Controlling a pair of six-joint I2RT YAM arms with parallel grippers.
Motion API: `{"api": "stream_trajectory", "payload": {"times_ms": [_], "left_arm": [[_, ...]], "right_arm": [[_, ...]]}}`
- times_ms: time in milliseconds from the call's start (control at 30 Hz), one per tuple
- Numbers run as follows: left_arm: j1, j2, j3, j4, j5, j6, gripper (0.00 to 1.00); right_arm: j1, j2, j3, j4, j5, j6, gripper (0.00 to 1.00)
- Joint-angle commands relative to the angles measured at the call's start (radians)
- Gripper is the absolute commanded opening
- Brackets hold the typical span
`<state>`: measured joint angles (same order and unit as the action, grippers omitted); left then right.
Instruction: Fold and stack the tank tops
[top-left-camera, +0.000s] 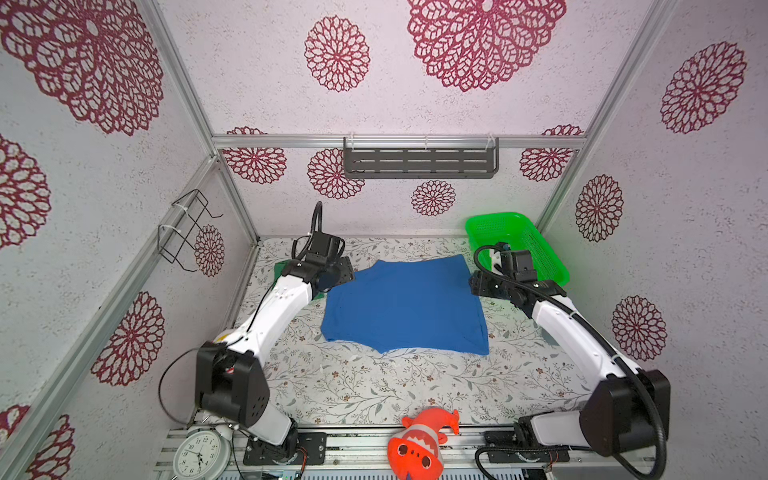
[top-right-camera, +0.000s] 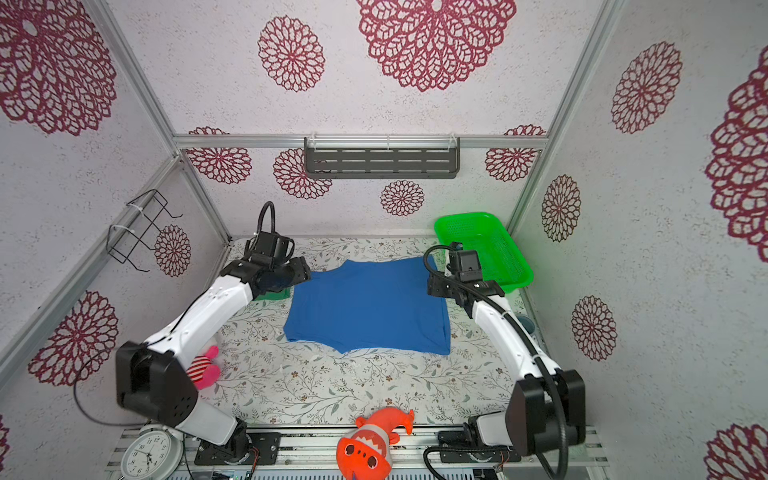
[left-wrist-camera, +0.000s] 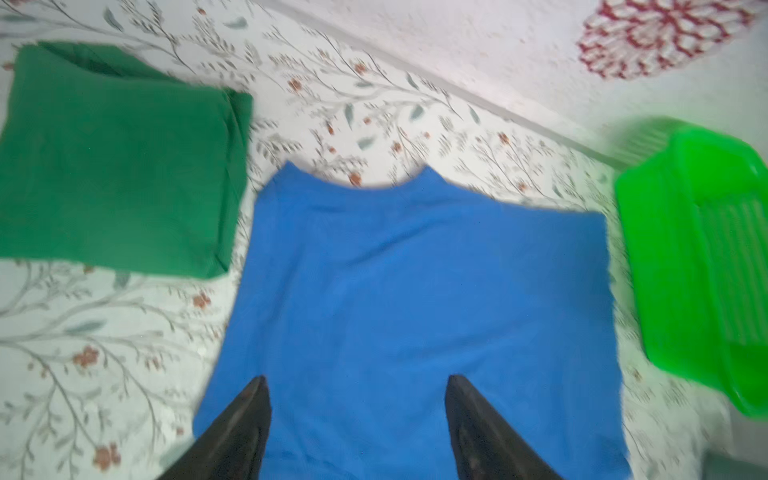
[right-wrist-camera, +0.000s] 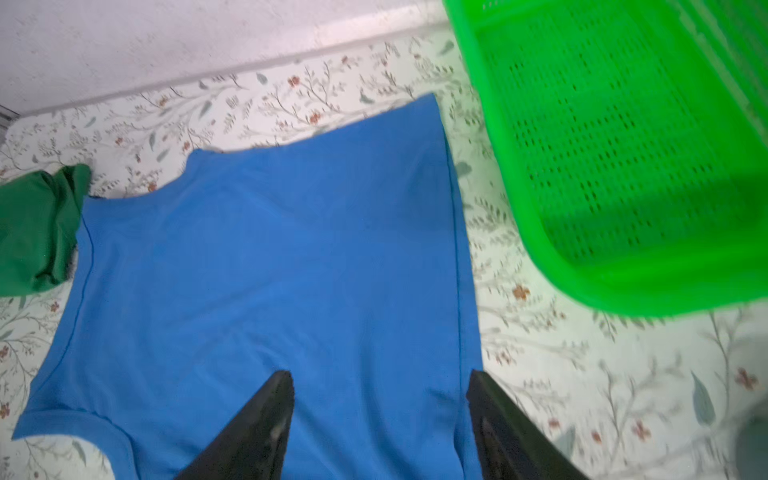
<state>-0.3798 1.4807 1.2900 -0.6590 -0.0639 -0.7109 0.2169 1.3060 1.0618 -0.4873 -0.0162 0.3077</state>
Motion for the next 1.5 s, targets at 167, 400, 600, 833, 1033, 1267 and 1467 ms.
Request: {"api": "stream_trajectory", "payload": {"times_ms": [167,400,600,833,1033,1267,1467], "left_arm": [[-0.248,-0.144,-0.385,0.149,0.313,-0.535,0.58],[-0.344,-0.018,-0.374,0.109,0.240,-0.600,0.52],[-0.360,0.128,-0.320,0.049,0.170,-0.499,0.50],[-0.360,0.188,-0.285,0.044,0.110,-0.481,0.49],[-0.361,0.252,-0.266,0.083,0.118,-0.479,0.49],[-0.360,0.315,-0.245,0.093,0.122,-0.471,0.48],[-0.360,0.331,-0.241,0.102,0.132,-0.471,0.42]], "right_arm": [[-0.002,-0.131,-0.192,-0.298,0.051,0.076,0.68],[-0.001,-0.129,-0.215,-0.281,0.061,0.084,0.68],[-0.002,-0.137,-0.268,-0.245,0.058,0.102,0.68],[-0.002,-0.130,-0.281,-0.227,0.082,0.093,0.68],[-0.002,-0.116,-0.285,-0.218,0.087,0.080,0.68],[-0.002,-0.116,-0.320,-0.190,0.091,0.091,0.68],[-0.003,-0.092,-0.348,-0.139,0.074,0.109,0.67]]}}
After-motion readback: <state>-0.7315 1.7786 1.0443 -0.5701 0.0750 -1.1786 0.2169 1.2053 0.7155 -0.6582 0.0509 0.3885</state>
